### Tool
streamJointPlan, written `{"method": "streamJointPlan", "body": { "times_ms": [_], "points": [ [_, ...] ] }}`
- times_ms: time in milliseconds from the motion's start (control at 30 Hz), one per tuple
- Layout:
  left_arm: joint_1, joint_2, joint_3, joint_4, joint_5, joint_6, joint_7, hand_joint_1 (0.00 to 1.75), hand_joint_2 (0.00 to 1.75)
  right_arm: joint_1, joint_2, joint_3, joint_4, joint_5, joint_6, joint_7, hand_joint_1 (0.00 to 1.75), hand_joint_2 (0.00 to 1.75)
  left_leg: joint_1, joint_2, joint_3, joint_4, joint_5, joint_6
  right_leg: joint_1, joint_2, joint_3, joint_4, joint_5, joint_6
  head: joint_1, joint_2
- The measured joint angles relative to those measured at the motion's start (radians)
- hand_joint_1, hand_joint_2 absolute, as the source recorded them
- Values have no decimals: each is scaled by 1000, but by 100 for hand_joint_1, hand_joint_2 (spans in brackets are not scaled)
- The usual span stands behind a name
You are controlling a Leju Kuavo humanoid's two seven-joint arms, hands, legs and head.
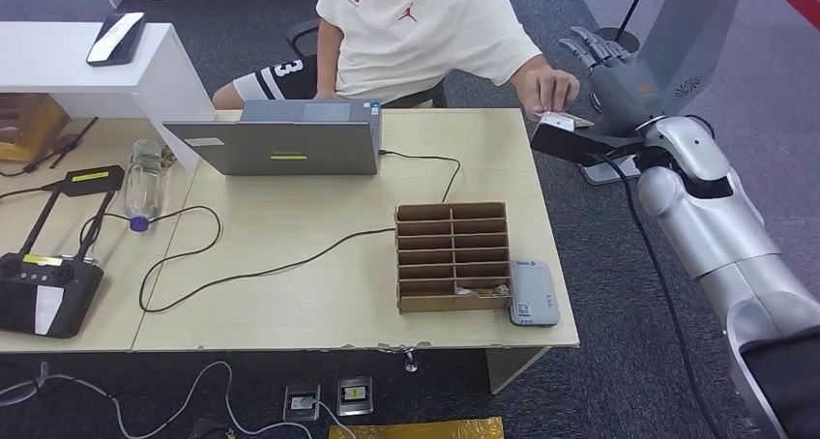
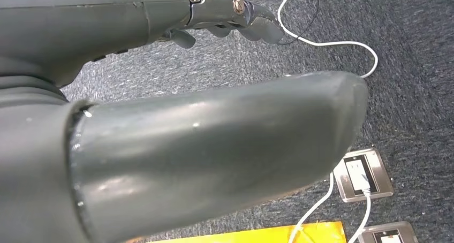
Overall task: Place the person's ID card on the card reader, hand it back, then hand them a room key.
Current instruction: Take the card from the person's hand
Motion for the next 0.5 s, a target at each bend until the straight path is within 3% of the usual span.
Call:
{"method": "streamJointPlan", "body": {
  "times_ms": [500],
  "points": [
    [1, 3, -7, 0, 2, 1, 0, 0, 0, 2, 10, 44, 8, -30, 10, 22, 175, 175, 0, 0, 0, 0, 0, 0, 0, 0, 0, 0, 0, 0, 0, 0]
  ]
}}
